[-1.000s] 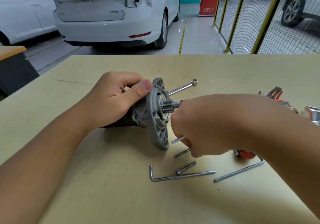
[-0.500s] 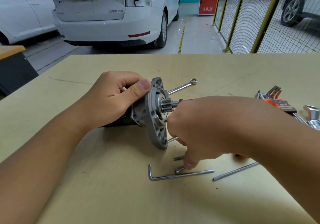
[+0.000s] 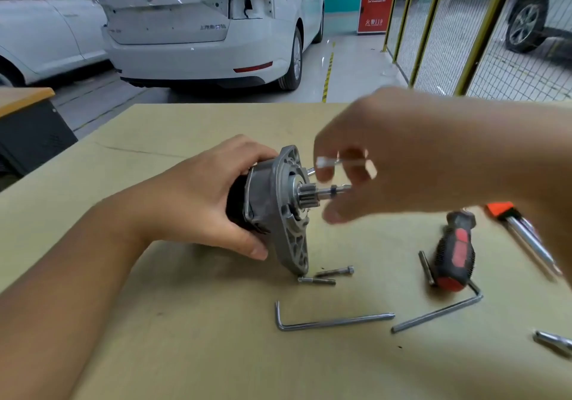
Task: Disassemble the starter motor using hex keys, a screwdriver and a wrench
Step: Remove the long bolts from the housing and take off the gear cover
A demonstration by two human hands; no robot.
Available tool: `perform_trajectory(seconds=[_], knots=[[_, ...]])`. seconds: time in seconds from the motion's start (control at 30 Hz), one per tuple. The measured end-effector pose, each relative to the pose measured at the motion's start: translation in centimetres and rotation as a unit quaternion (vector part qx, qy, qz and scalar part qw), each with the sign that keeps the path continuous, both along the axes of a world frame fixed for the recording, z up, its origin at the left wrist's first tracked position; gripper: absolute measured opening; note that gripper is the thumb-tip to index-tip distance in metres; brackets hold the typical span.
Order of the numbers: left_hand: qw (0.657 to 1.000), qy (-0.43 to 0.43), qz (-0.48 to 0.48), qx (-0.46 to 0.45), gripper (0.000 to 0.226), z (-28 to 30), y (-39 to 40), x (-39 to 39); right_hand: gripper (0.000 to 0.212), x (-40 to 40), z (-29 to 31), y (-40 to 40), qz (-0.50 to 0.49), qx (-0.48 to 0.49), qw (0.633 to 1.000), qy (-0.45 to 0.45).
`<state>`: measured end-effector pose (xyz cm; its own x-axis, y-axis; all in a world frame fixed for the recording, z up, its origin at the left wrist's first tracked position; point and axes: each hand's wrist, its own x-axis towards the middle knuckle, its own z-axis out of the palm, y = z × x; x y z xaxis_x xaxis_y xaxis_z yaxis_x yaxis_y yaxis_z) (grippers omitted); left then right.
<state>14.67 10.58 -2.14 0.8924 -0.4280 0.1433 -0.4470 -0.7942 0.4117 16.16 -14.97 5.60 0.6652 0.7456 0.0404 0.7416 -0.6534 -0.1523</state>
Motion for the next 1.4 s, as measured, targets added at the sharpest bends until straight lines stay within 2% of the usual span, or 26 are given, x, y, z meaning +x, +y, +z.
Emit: perform_trajectory(seconds=[0.1,0.17,0.23,0.4,0.5,0.67,0.87,1.07,1.4], knots=[[0.998,-0.043,0.044,0.031,0.090,-0.5,-1.1,0.1,0.090,0.9,-0.6,-0.2,-0.010,0.097,0.995,0.028],[0.995,-0.068,0.058,0.035,0.079,-0.8,-1.3,0.2,0.108,1.0,-2.3,0.7,-0.012,0.101,0.994,0.051],[0.995,-0.084,0.051,0.028,0.071,-1.1,-1.3,0.4,0.113,1.1,-4.3,1.8,-0.008,0.079,0.995,0.057],[0.994,-0.104,0.024,-0.001,0.073,-1.3,-1.1,0.5,0.111,1.8,-6.4,2.6,-0.017,0.136,0.987,0.086],[0.995,-0.100,0.024,-0.008,0.080,-1.4,-1.0,0.6,0.097,1.8,-6.7,2.8,-0.016,0.160,0.981,0.110],[0.996,-0.090,0.027,-0.006,0.073,-1.5,-0.3,0.8,0.080,2.7,-6.3,1.8,-0.039,0.178,0.974,0.133],[0.991,-0.120,0.037,0.040,0.066,-1.9,1.0,1.5,0.079,3.9,-6.5,0.7,-0.058,0.183,0.967,0.170],[0.991,-0.125,0.022,0.046,0.064,-2.1,1.0,1.4,0.079,4.4,-6.8,0.8,-0.045,0.193,0.961,0.194],[0.998,-0.058,0.017,0.030,0.084,-1.5,1.5,1.3,0.078,5.3,-5.8,-0.6,-0.053,0.200,0.954,0.216]])
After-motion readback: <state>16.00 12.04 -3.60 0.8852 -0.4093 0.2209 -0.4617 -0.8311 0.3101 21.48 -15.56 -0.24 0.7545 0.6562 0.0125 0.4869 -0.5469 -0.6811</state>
